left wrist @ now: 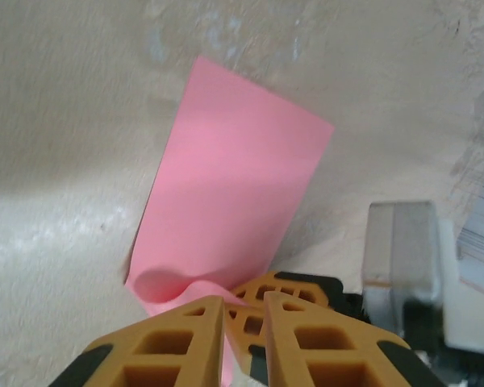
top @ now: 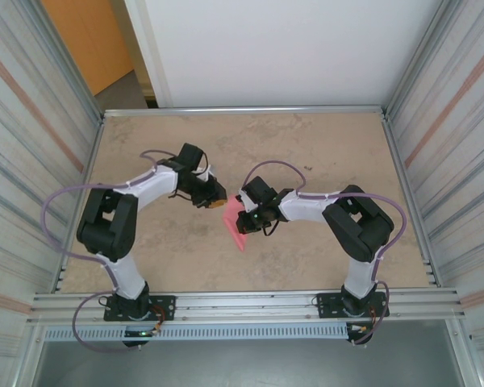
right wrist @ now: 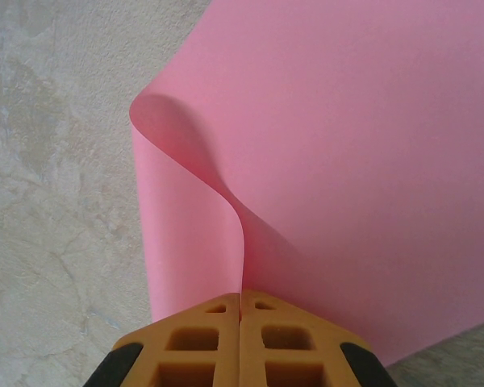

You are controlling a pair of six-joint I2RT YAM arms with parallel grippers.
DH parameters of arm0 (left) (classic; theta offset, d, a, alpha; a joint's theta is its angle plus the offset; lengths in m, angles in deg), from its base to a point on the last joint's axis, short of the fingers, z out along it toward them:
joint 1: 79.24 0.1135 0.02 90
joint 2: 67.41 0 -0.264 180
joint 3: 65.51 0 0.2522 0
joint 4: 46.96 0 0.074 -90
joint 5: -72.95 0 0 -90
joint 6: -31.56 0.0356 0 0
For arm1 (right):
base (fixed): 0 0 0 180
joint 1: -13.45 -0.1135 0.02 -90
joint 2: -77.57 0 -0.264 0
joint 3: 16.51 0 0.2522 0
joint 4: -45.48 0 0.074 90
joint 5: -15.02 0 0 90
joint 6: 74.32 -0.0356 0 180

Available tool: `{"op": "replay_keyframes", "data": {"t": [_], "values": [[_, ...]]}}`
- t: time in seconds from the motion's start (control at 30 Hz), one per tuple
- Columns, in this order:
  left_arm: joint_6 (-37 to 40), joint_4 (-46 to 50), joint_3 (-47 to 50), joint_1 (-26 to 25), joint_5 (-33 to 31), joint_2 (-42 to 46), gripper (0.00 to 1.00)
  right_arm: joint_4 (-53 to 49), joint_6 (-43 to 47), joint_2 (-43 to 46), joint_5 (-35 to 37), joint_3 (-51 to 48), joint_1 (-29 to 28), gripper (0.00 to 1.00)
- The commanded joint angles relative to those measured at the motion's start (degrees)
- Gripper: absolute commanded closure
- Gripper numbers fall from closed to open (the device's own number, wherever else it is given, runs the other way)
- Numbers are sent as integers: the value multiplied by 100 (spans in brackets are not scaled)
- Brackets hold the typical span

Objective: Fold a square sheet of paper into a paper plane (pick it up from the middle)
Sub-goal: Third fold the triangle at the center of the table.

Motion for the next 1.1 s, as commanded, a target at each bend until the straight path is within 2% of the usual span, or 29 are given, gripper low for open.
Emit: {"op": "replay_keyframes", "data": {"t": [0.0, 0.17, 0.37, 0.6, 0.8, 1.07], "values": [[-394, -390, 534, -46, 142, 326, 78, -226, -42, -140, 98, 48, 39, 100], [-707, -906, 932, -277, 419, 391, 82, -222, -54, -167, 85, 43, 34, 100], [-737, -1023, 1039, -442, 498, 190, 89, -230, -63, -143, 102, 42, 37, 100], [-675, -1002, 1023, -460, 492, 7, 90, -230, -76, -142, 100, 61, 49, 100], [-524, -851, 641, -407, 316, -148, 90, -238, -85, -81, 98, 76, 38, 100], [-224, -596, -112, -295, 172, -906, 90, -237, -88, -56, 93, 77, 57, 100]]}}
